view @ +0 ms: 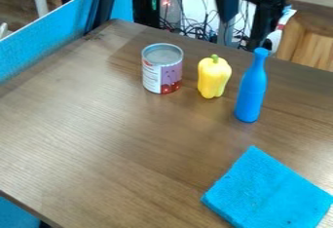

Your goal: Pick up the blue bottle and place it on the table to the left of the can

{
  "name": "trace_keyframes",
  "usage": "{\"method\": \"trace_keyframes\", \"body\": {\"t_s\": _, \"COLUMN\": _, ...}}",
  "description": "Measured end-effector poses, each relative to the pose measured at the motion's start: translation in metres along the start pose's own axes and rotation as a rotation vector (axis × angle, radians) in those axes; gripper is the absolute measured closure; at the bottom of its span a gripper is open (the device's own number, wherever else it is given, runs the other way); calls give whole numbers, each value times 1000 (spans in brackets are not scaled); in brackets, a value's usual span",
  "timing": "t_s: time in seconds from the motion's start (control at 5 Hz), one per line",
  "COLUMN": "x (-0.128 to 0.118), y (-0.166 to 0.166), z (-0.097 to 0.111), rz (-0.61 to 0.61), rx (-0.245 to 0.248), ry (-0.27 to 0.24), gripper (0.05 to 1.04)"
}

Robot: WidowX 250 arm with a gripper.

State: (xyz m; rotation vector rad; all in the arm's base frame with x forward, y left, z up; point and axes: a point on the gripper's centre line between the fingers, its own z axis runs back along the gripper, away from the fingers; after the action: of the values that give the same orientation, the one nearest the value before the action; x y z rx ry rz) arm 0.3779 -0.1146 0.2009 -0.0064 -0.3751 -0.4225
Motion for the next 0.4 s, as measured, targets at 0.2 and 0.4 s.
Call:
{"method": "trace_keyframes", "body": {"t_s": 0.2, "x": 10, "y": -9, "z": 4, "rz": -14, "rx": -30, "ry": 30, "gripper": 83}}
{"method": "trace_keyframes", "body": {"t_s": 0.4, "x": 10, "y": -11, "z": -10, "rz": -6, "rx": -46, "ry": 75, "gripper": 83}}
